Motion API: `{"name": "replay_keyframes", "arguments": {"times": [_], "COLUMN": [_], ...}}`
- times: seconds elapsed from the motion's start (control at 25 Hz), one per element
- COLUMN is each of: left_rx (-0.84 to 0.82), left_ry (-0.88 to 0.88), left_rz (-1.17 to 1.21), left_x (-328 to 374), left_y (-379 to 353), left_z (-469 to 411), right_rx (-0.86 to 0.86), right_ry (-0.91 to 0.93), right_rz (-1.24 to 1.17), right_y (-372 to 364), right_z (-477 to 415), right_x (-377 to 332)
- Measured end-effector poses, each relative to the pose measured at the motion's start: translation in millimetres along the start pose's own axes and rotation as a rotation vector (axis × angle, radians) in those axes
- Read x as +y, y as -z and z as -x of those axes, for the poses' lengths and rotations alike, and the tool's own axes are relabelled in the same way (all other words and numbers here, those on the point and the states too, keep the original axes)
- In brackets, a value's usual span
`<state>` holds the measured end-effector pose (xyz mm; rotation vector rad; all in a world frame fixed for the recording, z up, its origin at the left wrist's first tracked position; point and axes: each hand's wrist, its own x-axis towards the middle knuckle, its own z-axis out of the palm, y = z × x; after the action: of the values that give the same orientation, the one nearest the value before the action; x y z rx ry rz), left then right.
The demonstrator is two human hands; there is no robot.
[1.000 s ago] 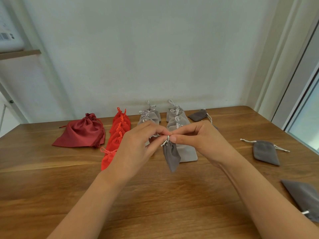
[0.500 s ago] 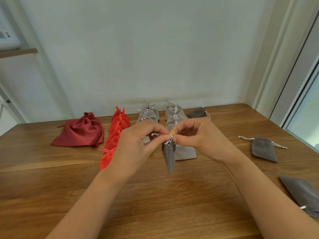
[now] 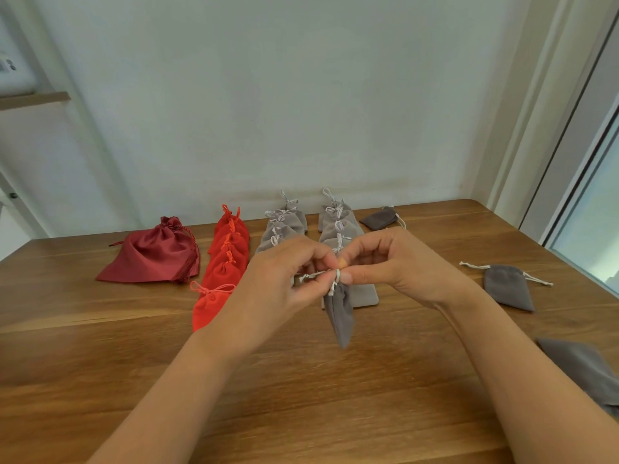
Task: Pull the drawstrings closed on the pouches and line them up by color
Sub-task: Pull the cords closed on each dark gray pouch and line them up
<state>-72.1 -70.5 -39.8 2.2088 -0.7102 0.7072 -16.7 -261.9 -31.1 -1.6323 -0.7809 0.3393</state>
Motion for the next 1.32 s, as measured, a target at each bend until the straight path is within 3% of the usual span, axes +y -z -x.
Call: {"name": "replay_keyframes", "arguments": {"times": [0.2, 0.44, 0.64, 0.84, 1.04, 1.32], "left_rx": [0.013, 0.061, -0.109, -0.139, -0.079, -0.234], "left_ry": [-0.038, 0.09, 0.247, 0.316, 0.307, 0.457], "left_rz": [0.006, -0.019, 0.078, 0.209, 0.179, 0.356], "left_x": [2, 0, 5, 5, 1, 14], "left_y": [-2, 0, 1, -2, 0, -4], "left_z": [0, -1, -1, 2, 0, -15], "right_rx": [-0.03, 0.026, 0.199, 0.251, 0.154, 0.005], "right_ry": [0.019, 0.025, 0.013, 0.061, 0.085, -0.05], "right_rz": [0.046, 0.146, 0.194, 0.235, 0.114, 0.039], "right_y": [2, -3, -1, -8, 0, 19], "right_z": [2, 1, -2, -4, -2, 2], "right_x": [-1, -2, 0, 5, 2, -8]}}
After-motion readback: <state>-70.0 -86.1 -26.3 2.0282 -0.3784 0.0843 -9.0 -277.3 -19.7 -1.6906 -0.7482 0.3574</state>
